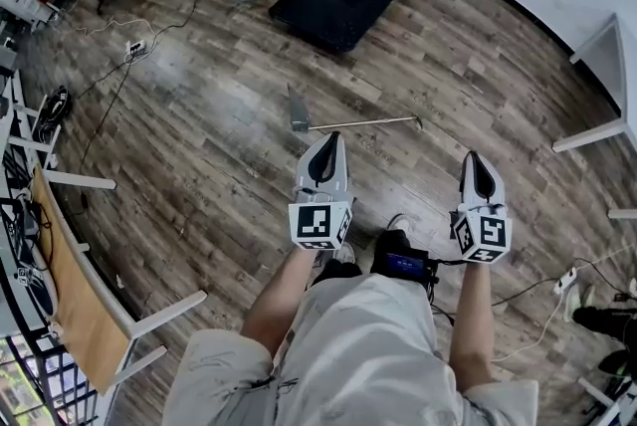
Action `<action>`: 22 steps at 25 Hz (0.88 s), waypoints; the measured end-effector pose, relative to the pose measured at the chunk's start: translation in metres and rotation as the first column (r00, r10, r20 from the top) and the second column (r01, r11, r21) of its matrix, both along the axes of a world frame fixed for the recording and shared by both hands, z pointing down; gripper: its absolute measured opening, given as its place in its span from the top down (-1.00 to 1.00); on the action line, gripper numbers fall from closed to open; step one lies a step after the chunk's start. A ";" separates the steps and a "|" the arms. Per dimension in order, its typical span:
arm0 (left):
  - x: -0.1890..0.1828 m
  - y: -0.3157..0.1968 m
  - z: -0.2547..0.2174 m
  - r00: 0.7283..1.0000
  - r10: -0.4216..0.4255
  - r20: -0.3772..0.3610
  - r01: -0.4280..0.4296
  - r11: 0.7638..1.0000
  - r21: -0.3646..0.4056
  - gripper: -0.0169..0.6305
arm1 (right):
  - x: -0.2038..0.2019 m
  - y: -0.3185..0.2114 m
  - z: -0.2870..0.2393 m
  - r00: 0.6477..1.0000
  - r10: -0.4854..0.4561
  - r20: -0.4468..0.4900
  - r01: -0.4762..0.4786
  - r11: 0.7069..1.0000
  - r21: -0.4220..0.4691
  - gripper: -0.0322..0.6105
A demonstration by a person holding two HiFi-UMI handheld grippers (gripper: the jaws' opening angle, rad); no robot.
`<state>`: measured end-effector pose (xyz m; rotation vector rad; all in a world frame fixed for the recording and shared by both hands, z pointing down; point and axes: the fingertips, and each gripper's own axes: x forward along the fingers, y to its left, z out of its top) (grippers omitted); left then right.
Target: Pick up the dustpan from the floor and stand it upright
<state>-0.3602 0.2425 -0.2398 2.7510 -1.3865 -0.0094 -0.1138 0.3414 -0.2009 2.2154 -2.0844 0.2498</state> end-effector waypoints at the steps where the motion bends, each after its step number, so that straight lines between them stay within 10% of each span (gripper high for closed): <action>1: 0.017 -0.013 0.002 1.000 -0.004 0.003 0.004 1.000 0.001 0.89 | 0.018 -0.015 0.004 1.000 -0.004 0.003 0.004 1.000 0.002 0.88; 15: 0.379 -0.208 0.025 0.995 -0.085 -0.049 0.084 0.996 -0.038 0.89 | 0.390 -0.230 0.038 0.994 -0.086 0.070 0.084 0.996 0.030 0.88; 22: 0.441 -0.291 0.067 0.997 -0.062 -0.035 0.060 0.996 -0.061 0.89 | 0.438 -0.314 0.086 0.990 -0.103 0.095 0.105 0.994 -0.011 0.88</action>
